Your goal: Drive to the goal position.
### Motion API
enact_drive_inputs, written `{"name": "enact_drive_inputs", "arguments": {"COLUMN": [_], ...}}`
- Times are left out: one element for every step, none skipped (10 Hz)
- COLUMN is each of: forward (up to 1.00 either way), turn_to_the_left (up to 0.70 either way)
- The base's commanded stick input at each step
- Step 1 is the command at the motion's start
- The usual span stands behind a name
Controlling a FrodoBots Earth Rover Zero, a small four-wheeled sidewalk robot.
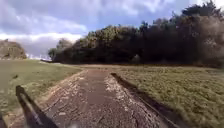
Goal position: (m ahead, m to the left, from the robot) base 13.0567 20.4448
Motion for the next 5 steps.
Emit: {"name": "enact_drive_inputs", "arguments": {"forward": [0.85, 0.85, 0.85, 0.85, 0.85], "turn_to_the_left": [0.00, 0.00, 0.00, 0.00, 0.00]}}
